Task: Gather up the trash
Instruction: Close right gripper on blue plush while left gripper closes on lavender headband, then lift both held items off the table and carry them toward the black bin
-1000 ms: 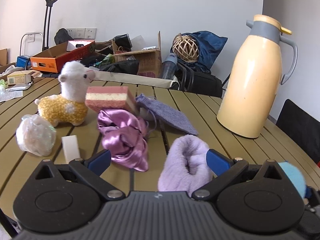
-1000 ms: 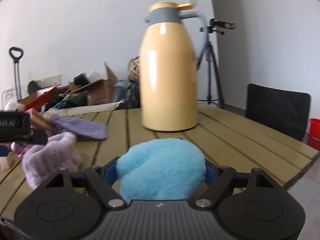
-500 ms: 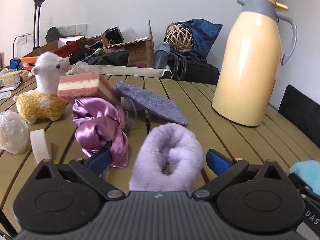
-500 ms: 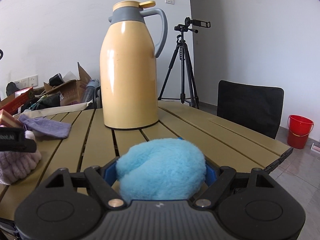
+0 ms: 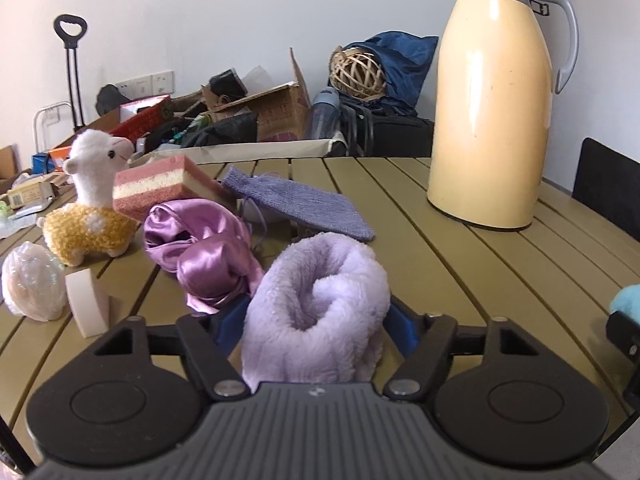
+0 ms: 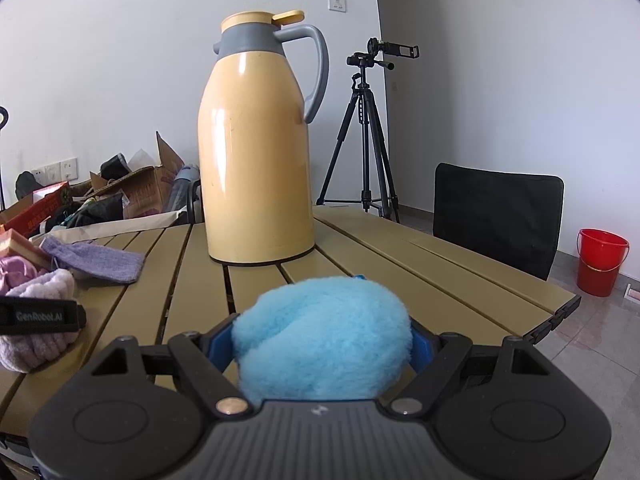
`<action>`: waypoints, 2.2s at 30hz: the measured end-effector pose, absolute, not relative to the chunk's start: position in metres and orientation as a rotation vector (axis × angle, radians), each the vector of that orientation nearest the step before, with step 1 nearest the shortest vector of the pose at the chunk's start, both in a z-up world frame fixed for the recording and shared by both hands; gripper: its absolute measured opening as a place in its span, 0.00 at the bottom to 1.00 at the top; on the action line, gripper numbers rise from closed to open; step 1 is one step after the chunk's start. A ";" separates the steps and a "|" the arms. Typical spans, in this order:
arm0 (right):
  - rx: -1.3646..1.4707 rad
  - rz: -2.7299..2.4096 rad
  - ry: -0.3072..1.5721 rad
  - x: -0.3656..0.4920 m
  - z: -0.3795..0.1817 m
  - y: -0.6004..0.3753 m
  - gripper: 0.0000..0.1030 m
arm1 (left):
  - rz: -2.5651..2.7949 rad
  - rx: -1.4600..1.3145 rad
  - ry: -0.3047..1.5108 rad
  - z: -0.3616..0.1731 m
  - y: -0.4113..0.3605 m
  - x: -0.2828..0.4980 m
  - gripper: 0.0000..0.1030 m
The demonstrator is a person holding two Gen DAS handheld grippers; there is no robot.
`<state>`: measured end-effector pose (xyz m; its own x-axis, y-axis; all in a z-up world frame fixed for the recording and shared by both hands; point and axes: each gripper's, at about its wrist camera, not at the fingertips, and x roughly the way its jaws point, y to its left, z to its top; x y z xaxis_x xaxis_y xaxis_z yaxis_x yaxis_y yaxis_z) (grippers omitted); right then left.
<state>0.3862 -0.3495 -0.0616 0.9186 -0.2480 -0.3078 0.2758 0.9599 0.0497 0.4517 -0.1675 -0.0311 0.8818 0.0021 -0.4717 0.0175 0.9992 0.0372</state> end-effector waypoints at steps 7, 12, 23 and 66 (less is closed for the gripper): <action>0.097 -0.262 0.299 0.383 -0.060 -0.350 0.79 | 0.036 0.080 0.451 -0.029 -0.176 0.438 0.62; 0.097 -0.263 0.299 0.382 -0.060 -0.349 0.79 | 0.007 0.107 0.422 -0.027 -0.184 0.434 0.54; 0.104 -0.253 0.298 0.380 -0.059 -0.349 0.79 | -0.038 0.039 0.451 -0.027 -0.165 0.443 0.31; 0.122 0.086 0.238 0.233 -0.021 -0.253 0.79 | 0.034 0.011 0.422 0.041 -0.049 0.244 0.30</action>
<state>0.2333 -0.2532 -0.0207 0.9682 0.0997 -0.2295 -0.0708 0.9889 0.1309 0.2442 -0.0487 0.0409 0.9116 0.0354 -0.4095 -0.0308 0.9994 0.0178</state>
